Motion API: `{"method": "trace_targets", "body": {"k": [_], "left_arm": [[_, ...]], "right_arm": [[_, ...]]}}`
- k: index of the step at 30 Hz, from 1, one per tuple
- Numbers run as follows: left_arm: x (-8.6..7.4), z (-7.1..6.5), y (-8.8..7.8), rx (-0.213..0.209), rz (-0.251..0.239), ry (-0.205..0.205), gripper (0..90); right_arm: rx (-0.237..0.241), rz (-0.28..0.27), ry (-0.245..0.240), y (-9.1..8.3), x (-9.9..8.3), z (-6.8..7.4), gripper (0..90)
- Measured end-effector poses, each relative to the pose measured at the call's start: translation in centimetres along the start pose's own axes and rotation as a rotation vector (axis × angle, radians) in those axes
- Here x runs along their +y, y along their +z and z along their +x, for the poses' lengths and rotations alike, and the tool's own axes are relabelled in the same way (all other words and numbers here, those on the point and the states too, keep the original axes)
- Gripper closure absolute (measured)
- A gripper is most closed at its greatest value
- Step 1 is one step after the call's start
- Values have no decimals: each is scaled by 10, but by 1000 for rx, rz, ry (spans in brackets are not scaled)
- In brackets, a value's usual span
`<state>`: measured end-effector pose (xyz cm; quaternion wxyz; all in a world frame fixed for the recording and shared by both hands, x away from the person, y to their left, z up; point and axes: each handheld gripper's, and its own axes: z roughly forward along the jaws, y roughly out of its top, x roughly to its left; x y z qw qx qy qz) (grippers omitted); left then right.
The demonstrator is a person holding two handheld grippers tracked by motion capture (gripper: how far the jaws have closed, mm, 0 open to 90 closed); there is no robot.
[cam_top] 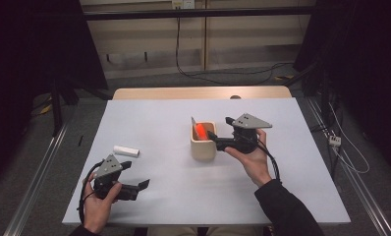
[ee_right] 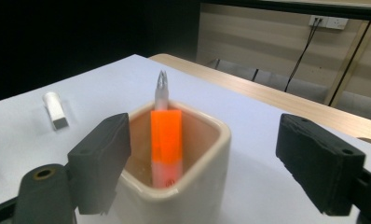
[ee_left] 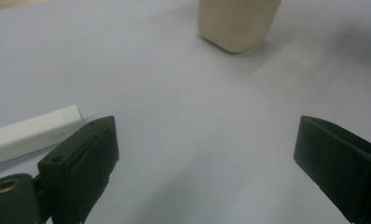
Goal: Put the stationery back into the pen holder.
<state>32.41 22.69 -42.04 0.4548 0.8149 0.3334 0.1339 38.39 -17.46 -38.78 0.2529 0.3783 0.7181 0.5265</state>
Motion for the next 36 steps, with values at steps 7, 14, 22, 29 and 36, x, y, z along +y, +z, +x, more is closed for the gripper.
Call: {"method": "trace_targets", "body": {"k": [7,14,22,29,36], "left_arm": [[-1,12,0,-27,36,-3,68],[1,24,-3,-12,51,33,78],[2,44,-1,24,125,42,104],[12,57,4,1,164,73,105],[20,72,4,-44,189,102,90]], "right_arm": [[2,35,-9,-14,-12,-1,136],[-2,65,-24,-28,-25,0,121],[3,120,-35,-51,-51,2,104],[2,134,-19,-73,-65,-1,88],[3,146,-8,-80,-74,0,79]]}}
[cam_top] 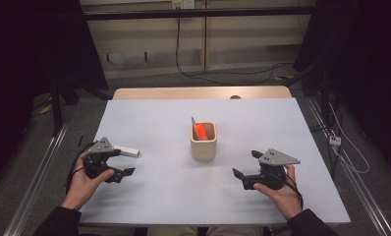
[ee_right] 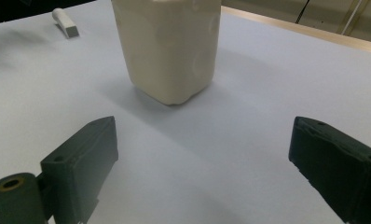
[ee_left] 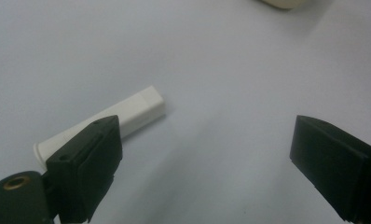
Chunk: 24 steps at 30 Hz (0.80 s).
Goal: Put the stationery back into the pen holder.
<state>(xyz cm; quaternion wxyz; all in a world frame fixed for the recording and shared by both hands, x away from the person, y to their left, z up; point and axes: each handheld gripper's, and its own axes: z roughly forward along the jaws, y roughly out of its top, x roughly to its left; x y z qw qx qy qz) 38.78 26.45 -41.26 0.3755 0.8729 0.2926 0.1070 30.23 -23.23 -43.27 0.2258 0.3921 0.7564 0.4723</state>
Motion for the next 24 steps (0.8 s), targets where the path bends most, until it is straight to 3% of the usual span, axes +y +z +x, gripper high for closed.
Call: {"method": "trace_targets", "body": {"k": [5,13,16,21,24], "left_arm": [[4,11,1,7,35,30,102],[14,26,6,-3,47,68,125],[20,30,7,-49,42,56,132],[30,34,10,-33,72,108,143],[30,38,11,-15,82,109,154]], "right_arm": [[6,9,-5,2,-1,2,78],[7,8,-7,3,-2,2,78],[10,7,-12,3,-2,2,78],[11,13,-14,4,-2,2,77],[12,12,-14,4,-2,2,77]]}}
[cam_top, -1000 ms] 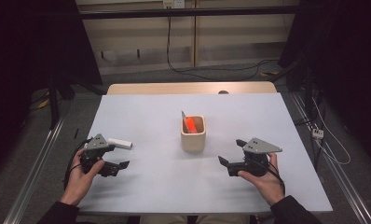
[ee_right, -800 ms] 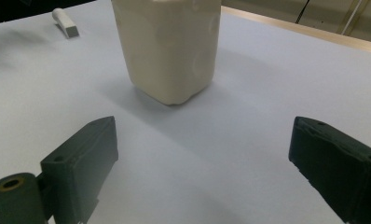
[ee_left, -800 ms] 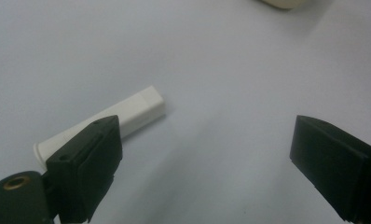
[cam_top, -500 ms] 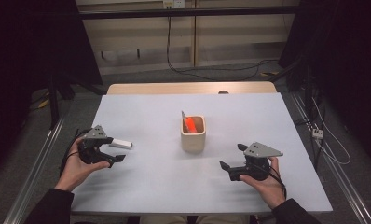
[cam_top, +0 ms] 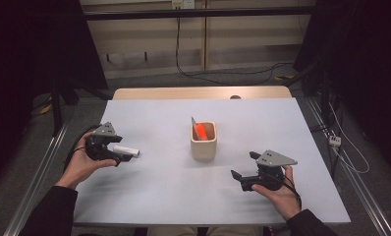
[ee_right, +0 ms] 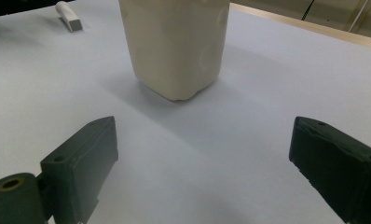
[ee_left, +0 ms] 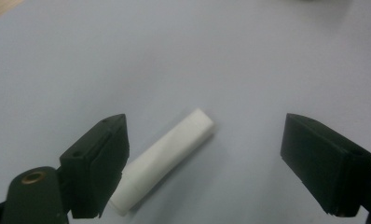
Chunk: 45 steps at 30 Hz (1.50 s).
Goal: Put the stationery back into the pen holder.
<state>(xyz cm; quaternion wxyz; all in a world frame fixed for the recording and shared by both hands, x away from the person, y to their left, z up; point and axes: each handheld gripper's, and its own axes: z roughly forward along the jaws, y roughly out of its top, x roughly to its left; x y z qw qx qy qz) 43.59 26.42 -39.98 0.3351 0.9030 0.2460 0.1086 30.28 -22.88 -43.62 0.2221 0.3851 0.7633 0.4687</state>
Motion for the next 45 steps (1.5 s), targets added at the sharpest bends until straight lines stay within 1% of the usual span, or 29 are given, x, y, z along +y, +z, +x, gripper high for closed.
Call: {"method": "trace_targets", "body": {"k": [2,5,8,9,10,13,15,16,17,18,21,23,24,26,28,30,32,34,36,38,39,40,43,45], "left_arm": [[-1,3,2,0,10,5,154],[-4,7,6,-7,46,17,157],[-6,14,7,2,73,25,178],[-6,16,7,8,73,17,190],[-6,18,7,8,78,17,194],[-5,23,7,16,110,50,230],[-4,25,7,-9,126,67,252],[-5,24,9,-2,135,80,265],[-4,25,10,-19,153,101,283],[-4,26,11,-18,165,111,309],[-6,29,16,-26,181,121,335],[-8,31,18,-34,196,123,394],[-9,32,20,-32,200,120,394],[-9,33,21,-31,208,132,396],[-9,34,21,-28,217,134,403],[-8,36,21,-24,226,152,405],[-8,38,21,-22,236,159,425],[-8,40,22,-28,257,163,439],[-5,41,22,-23,290,192,444],[-5,43,22,-33,270,205,466],[-5,43,22,-42,258,202,481],[-5,44,24,-47,260,211,492],[-6,44,28,-53,290,232,490],[-6,44,30,-47,296,240,495]], "right_arm": [[0,-1,2,0,0,0,77],[0,0,1,0,0,0,77],[1,0,0,0,0,0,77],[1,0,0,0,0,0,77],[1,0,-1,0,0,0,77],[1,2,1,1,0,0,77],[2,2,1,1,-1,0,77],[2,2,1,1,-1,0,77],[2,2,1,0,-1,0,76],[3,1,0,0,-1,0,76],[3,0,-1,0,-1,0,76],[4,0,-1,0,-1,0,76],[4,1,0,0,-1,0,76],[5,3,0,1,-1,0,76],[6,4,0,1,-1,0,76],[6,3,0,1,-1,0,76],[7,4,-2,1,-1,0,76],[8,3,-3,1,-1,0,75],[8,4,-3,1,-1,0,75],[9,3,0,1,-1,0,75],[9,3,-1,1,-2,0,75],[9,3,0,1,-2,0,75],[10,3,-1,1,-2,0,75],[11,3,-2,1,-2,0,75]]}}
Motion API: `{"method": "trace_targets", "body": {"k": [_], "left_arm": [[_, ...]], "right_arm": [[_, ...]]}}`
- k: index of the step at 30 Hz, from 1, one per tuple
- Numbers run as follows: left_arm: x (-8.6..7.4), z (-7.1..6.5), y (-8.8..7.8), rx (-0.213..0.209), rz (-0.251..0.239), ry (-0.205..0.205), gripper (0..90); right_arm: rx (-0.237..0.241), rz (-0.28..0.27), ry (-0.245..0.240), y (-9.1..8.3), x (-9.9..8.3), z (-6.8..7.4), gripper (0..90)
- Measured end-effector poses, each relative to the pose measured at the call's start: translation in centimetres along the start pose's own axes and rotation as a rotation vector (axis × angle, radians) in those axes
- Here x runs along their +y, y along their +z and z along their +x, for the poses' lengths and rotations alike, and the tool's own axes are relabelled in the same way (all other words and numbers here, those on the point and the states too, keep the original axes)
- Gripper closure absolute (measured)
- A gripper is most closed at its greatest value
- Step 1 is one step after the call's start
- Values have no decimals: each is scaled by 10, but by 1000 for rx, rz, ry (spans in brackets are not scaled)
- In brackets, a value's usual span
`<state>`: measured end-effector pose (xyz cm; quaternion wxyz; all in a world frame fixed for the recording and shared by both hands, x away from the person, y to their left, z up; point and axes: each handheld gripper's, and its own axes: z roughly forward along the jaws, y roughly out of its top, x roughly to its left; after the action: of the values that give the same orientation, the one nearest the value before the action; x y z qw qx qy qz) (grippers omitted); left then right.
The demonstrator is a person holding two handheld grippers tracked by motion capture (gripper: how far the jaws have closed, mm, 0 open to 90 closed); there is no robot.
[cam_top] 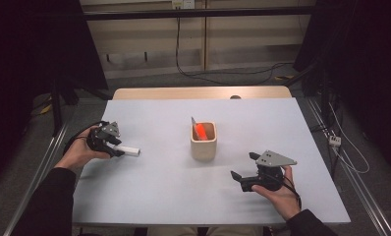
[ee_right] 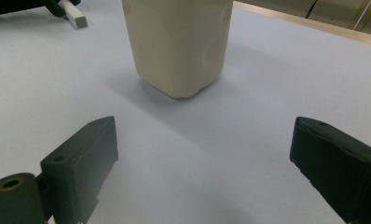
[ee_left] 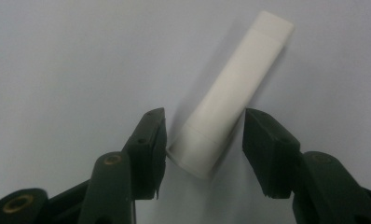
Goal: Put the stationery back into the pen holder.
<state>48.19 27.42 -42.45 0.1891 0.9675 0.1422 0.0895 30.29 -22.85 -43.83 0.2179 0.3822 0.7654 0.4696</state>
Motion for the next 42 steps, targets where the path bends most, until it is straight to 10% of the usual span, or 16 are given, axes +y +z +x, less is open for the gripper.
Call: {"method": "trace_targets", "body": {"k": [16,42], "left_arm": [[5,-1,3,-19,63,3,646],[-6,-15,-18,-41,-102,-268,653]], "right_arm": [[-1,2,-1,0,0,0,74],[3,10,-13,3,0,5,75]]}}
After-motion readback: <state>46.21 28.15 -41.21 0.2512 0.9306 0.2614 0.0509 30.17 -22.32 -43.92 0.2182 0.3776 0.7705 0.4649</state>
